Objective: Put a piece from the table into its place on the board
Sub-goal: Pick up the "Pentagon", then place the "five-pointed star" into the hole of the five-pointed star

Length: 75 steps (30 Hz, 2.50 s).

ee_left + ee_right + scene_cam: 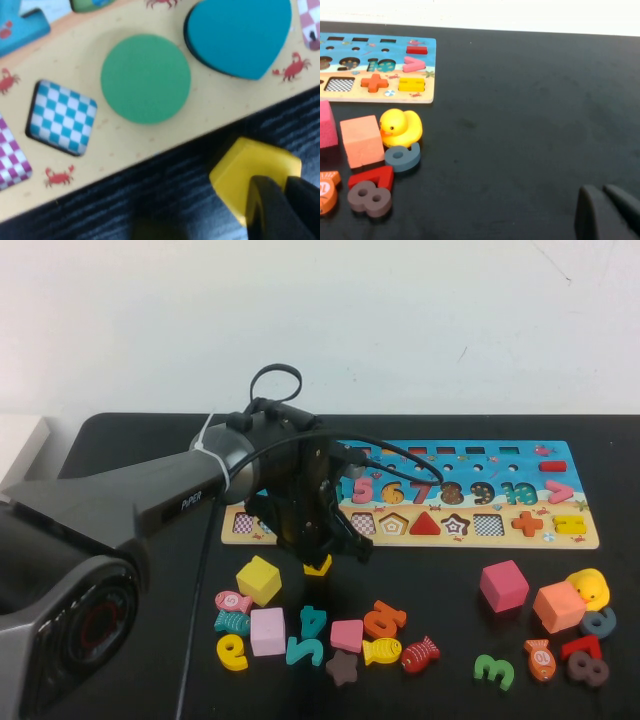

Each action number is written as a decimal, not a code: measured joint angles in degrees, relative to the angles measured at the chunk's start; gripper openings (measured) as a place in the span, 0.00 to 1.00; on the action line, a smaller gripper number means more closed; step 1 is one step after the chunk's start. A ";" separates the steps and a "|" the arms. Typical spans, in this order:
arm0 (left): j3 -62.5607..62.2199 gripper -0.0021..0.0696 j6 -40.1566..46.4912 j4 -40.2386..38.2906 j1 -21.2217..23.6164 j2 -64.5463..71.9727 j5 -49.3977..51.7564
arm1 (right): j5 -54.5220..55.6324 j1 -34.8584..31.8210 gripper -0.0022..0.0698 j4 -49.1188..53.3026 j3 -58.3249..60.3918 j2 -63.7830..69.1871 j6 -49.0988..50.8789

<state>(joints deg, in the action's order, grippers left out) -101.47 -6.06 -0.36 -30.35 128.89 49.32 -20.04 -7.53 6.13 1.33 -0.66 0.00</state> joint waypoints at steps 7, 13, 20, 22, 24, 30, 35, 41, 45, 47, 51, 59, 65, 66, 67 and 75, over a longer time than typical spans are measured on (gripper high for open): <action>-1.94 0.36 0.00 0.36 -0.13 0.09 3.69 | 0.00 0.00 0.06 0.00 0.00 0.00 0.00; -3.54 0.51 0.00 0.36 -0.13 0.09 3.79 | 0.00 0.00 0.06 0.00 0.00 0.00 0.00; -3.68 0.54 -0.13 0.36 -0.13 0.36 3.80 | 0.00 0.00 0.06 0.00 0.00 0.00 0.00; -3.68 0.54 -0.27 0.67 -0.13 1.01 3.55 | 0.00 0.00 0.06 0.00 0.00 0.00 0.00; -3.68 0.54 -0.27 0.67 -0.13 1.77 3.44 | 0.00 0.00 0.06 0.00 0.00 0.00 0.00; -3.80 0.54 -0.27 1.48 -0.13 3.15 3.06 | 0.00 0.00 0.06 0.00 0.00 0.00 0.00; -3.80 0.51 -0.27 1.56 -0.13 3.24 2.94 | 0.00 0.00 0.06 0.00 0.00 0.00 0.00; -3.92 0.47 -0.27 1.56 -0.13 3.24 2.94 | 0.00 0.00 0.06 0.00 0.00 0.00 0.00; -5.06 0.47 0.51 1.56 -0.13 3.38 5.18 | 0.00 0.00 0.06 0.00 0.00 0.00 0.00; -6.06 0.47 1.31 1.32 -0.13 3.42 7.09 | 0.00 0.00 0.06 0.00 0.00 0.00 0.00; -9.25 0.47 1.56 -0.16 -0.13 3.51 9.39 | 0.00 0.00 0.06 0.00 0.00 0.00 0.00; -13.45 0.47 1.43 -12.87 -0.13 3.64 3.26 | 0.00 0.00 0.06 0.00 0.00 0.00 0.00; -13.80 0.47 1.18 -16.67 -0.17 5.36 -4.31 | 0.00 0.00 0.06 0.00 0.00 0.00 0.00; -13.80 0.47 1.03 -17.22 -0.17 5.59 -5.12 | 0.00 0.00 0.06 0.00 0.00 0.00 0.00; -13.80 0.47 1.03 -17.71 -0.17 5.60 -6.00 | 0.00 0.00 0.06 0.00 0.00 0.00 0.00; -13.80 0.46 1.25 -18.78 -0.17 5.72 -7.81 | 0.00 0.00 0.06 0.00 0.00 0.00 0.00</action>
<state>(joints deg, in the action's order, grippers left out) -115.27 -4.81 -19.14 -30.52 134.61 41.51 -20.04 -7.53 6.13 1.33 -0.66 0.00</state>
